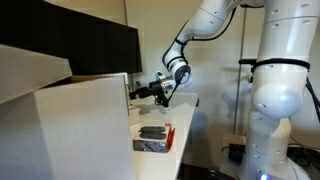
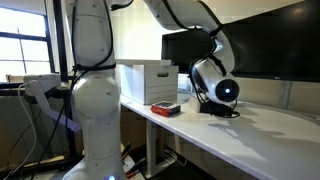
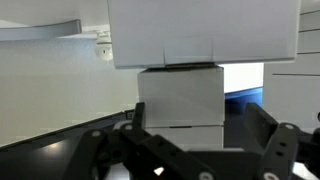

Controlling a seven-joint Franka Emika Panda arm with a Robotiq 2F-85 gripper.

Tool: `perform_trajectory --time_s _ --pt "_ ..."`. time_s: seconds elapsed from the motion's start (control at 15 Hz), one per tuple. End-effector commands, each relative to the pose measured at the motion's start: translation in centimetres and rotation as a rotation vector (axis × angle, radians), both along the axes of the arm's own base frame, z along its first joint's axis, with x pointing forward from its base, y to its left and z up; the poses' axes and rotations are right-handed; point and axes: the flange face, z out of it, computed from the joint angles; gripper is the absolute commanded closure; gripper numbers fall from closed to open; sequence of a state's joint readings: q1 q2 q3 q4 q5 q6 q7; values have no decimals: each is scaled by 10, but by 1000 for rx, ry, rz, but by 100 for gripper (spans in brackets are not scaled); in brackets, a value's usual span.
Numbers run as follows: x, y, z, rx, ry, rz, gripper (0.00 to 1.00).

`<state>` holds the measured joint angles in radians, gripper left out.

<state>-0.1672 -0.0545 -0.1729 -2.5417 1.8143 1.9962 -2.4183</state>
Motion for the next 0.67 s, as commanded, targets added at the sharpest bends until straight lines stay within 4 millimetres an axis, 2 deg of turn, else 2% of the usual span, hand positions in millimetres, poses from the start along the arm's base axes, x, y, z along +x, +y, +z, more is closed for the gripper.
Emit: perform_trajectory --time_s 0.0,0.6 --pt "3 -3 0 -34 -31 10 0" --pt "13 -10 1 -63 -42 33 0"
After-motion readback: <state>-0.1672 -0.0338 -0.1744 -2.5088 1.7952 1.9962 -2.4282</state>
